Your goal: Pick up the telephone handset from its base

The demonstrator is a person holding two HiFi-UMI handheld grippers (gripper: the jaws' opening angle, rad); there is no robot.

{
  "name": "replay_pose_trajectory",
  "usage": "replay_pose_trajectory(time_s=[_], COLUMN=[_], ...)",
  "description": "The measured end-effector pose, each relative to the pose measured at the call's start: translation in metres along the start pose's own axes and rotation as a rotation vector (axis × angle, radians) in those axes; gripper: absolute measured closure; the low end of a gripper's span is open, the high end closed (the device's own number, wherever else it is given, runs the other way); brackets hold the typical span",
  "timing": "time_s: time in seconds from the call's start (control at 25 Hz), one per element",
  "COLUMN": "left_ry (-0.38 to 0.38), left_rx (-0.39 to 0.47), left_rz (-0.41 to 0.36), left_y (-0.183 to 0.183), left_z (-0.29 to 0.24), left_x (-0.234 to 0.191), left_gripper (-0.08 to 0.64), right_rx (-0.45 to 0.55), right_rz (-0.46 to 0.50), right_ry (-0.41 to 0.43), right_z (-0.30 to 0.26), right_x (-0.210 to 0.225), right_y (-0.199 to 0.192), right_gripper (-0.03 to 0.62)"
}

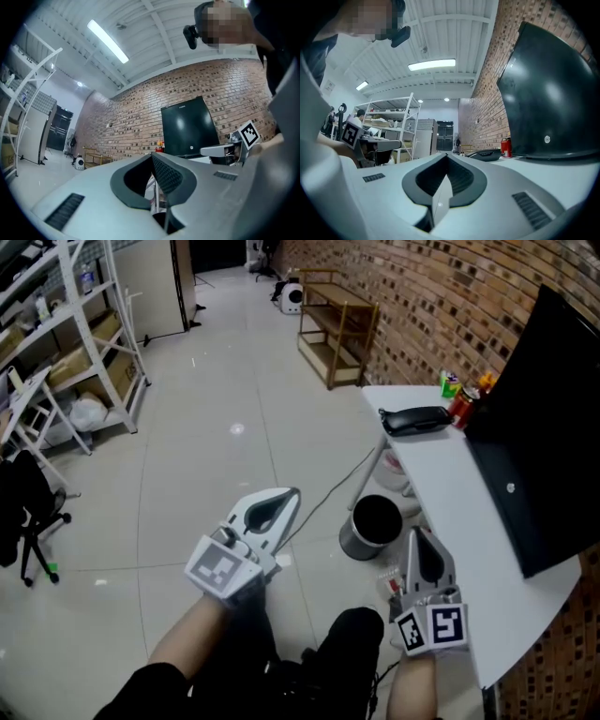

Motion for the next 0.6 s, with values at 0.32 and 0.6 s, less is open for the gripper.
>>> replay_pose_trajectory(time_s=[0.32, 0.6], left_ry=[-0.109, -0.243], left_rx=[0.002, 0.041], left_rz=[-0.015, 0.036], left_y=[-0.002, -0.002], left_z=[-0.072, -0.136], left_x=[-0.009, 0.013], left_gripper=[0.560, 0.560], right_rx=[0.052, 0.067], right_rz=[0.016, 0.061], right_ry=[-0.064, -0.177], right_z=[-0.012, -0.006], right_x=[0.030, 0.057], right_y=[0.020, 0.040], right_gripper=[0.583, 0.583])
Point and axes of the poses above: the fingertips, and each gripper's own axes: z backward along the fingers, x to its right, y out of its top, the point moved 8 cm from there along z, backward along the fingers, and after that the axes turned 8 degrees about x, right-handed, at the moved point
